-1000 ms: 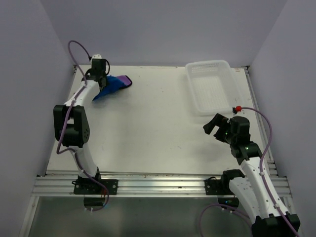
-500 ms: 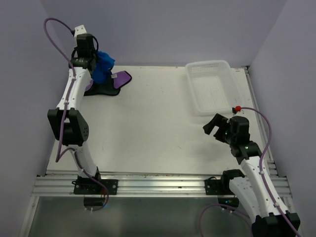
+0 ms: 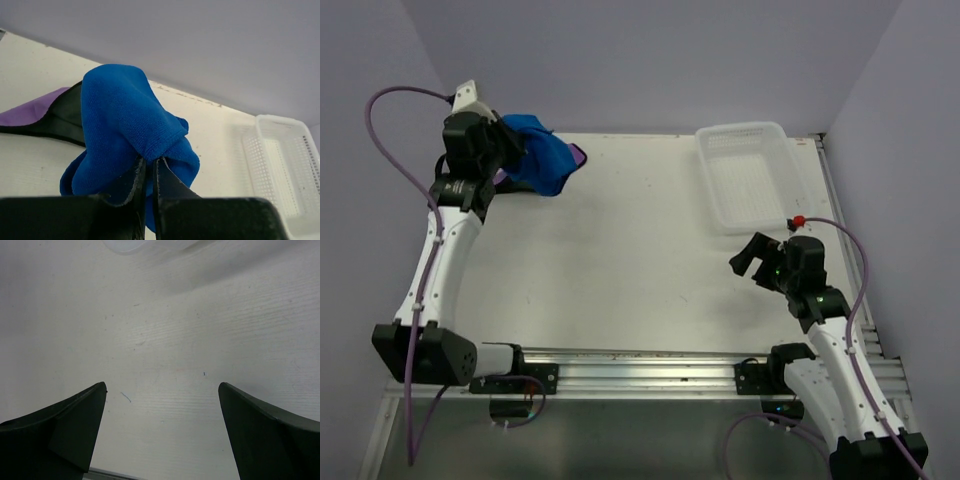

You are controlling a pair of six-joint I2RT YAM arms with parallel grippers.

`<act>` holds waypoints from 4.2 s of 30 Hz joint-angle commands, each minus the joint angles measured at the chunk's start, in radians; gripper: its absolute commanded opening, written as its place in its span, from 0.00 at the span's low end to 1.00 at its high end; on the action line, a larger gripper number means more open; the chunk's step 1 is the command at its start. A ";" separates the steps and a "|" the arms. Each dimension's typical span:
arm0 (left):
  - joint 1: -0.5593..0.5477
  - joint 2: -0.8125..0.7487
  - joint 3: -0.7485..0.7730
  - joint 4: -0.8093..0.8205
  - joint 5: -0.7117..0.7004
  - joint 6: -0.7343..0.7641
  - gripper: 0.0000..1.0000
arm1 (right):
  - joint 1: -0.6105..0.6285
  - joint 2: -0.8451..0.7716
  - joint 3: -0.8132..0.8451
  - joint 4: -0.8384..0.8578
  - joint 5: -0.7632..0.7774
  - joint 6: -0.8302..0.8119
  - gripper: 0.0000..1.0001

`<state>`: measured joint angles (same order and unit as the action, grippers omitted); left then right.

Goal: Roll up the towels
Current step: Move the towel to the center of the board, then flatten the towel

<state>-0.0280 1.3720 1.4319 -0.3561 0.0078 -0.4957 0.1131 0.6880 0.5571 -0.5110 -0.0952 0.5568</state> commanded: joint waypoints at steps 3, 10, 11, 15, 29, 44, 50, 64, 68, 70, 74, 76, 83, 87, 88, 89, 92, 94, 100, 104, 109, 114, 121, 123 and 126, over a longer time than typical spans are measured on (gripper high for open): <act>-0.235 -0.224 -0.203 0.048 -0.124 0.034 0.00 | 0.005 -0.048 0.076 -0.011 -0.198 -0.074 0.99; -0.436 -0.476 -0.503 0.051 -0.094 -0.058 0.00 | 0.005 -0.102 0.121 -0.090 -0.215 -0.067 0.99; -0.461 -0.505 -0.590 0.069 -0.083 -0.088 0.00 | 0.005 -0.104 0.127 -0.101 -0.215 -0.069 0.99; -0.584 -0.593 -0.781 0.109 -0.083 -0.165 0.00 | 0.007 -0.105 0.142 -0.126 -0.213 -0.080 0.99; -1.290 -0.084 -0.619 0.158 -0.603 -0.173 0.00 | 0.017 -0.044 0.104 -0.113 -0.196 -0.110 0.99; -1.303 -0.472 -0.787 0.223 -0.580 -0.234 0.83 | 0.123 -0.074 0.032 -0.058 -0.149 -0.068 0.83; -1.291 -0.481 -0.817 0.063 -0.654 -0.322 0.82 | 0.322 -0.028 0.015 0.003 -0.054 -0.008 0.75; -1.030 -0.374 -0.808 -0.076 -0.582 -0.348 0.56 | 0.458 -0.042 -0.025 0.052 0.032 0.035 0.63; -1.021 -0.327 -0.808 -0.029 -0.528 -0.330 0.56 | 0.461 -0.041 -0.052 0.075 0.023 0.058 0.63; -1.021 -0.338 -0.817 -0.005 -0.500 -0.334 0.56 | 0.465 -0.039 -0.056 0.080 0.023 0.064 0.63; -1.020 -0.384 -0.832 0.002 -0.482 -0.354 0.56 | 0.471 -0.039 -0.065 0.081 0.031 0.069 0.63; -1.020 -0.404 -0.838 -0.004 -0.480 -0.371 0.55 | 0.473 -0.038 -0.063 0.080 0.032 0.069 0.63; -1.021 -0.435 -0.858 0.028 -0.405 -0.371 0.51 | 0.477 -0.028 -0.074 0.089 0.034 0.080 0.62; -1.021 -0.415 -0.886 0.042 -0.359 -0.374 0.44 | 0.481 -0.028 -0.074 0.086 0.038 0.080 0.62; -1.020 -0.410 -0.899 0.046 -0.344 -0.374 0.44 | 0.479 -0.028 -0.075 0.085 0.041 0.080 0.62; -1.021 -0.409 -0.906 0.048 -0.338 -0.376 0.43 | 0.479 -0.027 -0.077 0.085 0.043 0.080 0.62; -1.021 -0.413 -0.927 0.062 -0.318 -0.374 0.40 | 0.481 -0.019 -0.085 0.094 0.046 0.081 0.62; -1.021 -0.407 -0.933 0.068 -0.312 -0.368 0.38 | 0.481 -0.012 -0.091 0.103 0.045 0.087 0.62; -1.021 -0.419 -0.920 0.057 -0.324 -0.366 0.09 | 0.482 0.002 -0.092 0.123 0.034 0.094 0.61; -1.021 -0.444 -0.904 0.040 -0.338 -0.363 0.00 | 0.497 0.028 -0.105 0.173 -0.018 0.112 0.59; -1.021 -0.500 -0.869 0.013 -0.361 -0.356 0.00 | 0.537 0.058 -0.131 0.261 -0.025 0.140 0.56; -1.021 -0.533 -0.774 -0.043 -0.416 -0.331 0.00 | 0.573 0.036 -0.146 0.348 -0.078 0.101 0.54; -1.021 -0.485 -0.697 -0.069 -0.420 -0.314 0.00 | 0.694 0.174 -0.164 0.460 -0.055 0.006 0.58; -1.021 -0.479 -0.700 -0.066 -0.414 -0.319 0.00 | 0.741 0.229 -0.163 0.492 -0.003 -0.015 0.59; -1.021 -0.475 -0.706 -0.067 -0.410 -0.322 0.00 | 0.784 0.306 -0.164 0.567 0.025 -0.027 0.59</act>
<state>-1.0538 0.8944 0.7029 -0.4175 -0.3874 -0.8268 0.8658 0.9436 0.3973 -0.0830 -0.1242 0.5781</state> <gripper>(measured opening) 0.012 0.590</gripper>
